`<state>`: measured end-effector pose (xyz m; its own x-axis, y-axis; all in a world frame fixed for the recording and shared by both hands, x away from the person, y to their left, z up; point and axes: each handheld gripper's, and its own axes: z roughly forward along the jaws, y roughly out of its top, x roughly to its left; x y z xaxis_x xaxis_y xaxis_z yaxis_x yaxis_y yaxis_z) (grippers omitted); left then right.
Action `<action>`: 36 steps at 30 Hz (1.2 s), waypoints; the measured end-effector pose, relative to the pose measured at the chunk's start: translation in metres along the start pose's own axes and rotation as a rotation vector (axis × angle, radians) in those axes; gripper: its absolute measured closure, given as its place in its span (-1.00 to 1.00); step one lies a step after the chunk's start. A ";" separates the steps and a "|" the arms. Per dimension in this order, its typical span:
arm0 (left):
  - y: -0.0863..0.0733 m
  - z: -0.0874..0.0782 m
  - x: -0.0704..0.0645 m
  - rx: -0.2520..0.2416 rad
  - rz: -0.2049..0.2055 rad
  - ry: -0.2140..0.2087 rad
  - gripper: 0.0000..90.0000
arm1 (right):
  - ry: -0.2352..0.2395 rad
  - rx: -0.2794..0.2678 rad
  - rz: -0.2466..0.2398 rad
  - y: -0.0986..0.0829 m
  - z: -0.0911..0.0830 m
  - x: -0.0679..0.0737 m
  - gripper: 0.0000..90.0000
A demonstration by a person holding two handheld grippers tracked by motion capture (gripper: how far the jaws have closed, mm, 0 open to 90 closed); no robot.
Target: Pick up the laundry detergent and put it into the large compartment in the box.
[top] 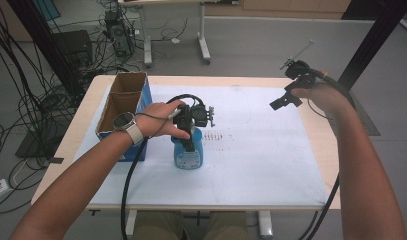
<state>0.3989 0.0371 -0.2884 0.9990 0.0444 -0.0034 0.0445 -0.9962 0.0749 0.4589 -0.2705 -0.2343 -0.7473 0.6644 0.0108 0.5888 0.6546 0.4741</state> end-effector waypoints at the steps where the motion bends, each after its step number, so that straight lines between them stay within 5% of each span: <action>1: 0.000 0.000 0.000 -0.001 0.000 0.000 -0.13 | 0.000 -0.001 0.001 0.000 0.000 0.000 -0.88; 36: 0.000 0.000 -0.001 -0.002 -0.008 0.005 -0.14 | 0.000 -0.002 -0.006 0.003 -0.001 0.002 -0.88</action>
<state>0.3982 0.0375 -0.2885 0.9986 0.0530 0.0013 0.0528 -0.9956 0.0769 0.4589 -0.2676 -0.2325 -0.7509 0.6604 0.0078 0.5835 0.6578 0.4762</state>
